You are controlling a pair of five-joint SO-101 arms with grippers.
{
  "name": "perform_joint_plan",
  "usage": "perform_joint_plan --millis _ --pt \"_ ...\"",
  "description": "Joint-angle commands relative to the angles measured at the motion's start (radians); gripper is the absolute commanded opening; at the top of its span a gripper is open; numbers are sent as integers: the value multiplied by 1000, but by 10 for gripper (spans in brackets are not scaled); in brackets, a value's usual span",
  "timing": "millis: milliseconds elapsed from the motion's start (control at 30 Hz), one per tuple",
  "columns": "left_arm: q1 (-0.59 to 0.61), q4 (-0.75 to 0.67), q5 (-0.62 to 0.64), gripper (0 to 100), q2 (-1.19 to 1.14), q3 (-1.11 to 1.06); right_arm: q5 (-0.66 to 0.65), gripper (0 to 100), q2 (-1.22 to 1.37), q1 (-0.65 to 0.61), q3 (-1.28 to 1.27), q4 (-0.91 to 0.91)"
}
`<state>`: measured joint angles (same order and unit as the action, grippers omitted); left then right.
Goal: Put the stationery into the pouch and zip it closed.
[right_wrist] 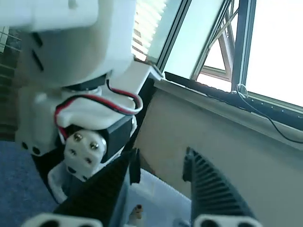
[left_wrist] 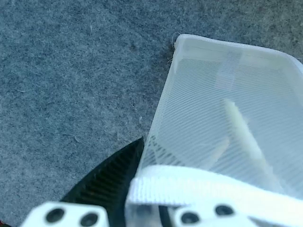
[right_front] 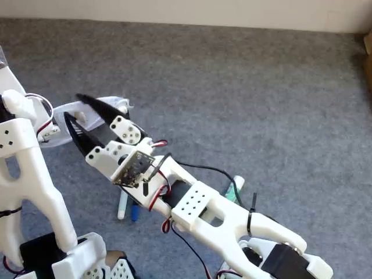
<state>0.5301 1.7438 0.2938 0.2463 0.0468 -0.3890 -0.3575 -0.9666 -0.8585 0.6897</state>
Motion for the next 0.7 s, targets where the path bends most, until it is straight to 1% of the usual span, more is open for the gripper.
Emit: perform_joint_plan --millis 0,133,233,333,433,533,667 --pt "-4 5 5 7 -25 -16 -14 190 -21 10 -2 -5" --pt "-4 5 5 7 -25 -16 -12 190 -41 10 -10 -13" --pt "-4 5 5 7 -25 -18 3 190 -111 2 -42 -97" --pt "-4 5 5 7 -25 -18 124 190 -222 -1 -50 -214" --pt "-4 5 5 7 -25 -18 221 190 -335 5 -50 -394" --pt "-4 5 5 7 -25 -18 292 190 -423 10 -50 -555" --pt "-4 5 5 7 -25 -18 354 190 -513 10 -51 -693"
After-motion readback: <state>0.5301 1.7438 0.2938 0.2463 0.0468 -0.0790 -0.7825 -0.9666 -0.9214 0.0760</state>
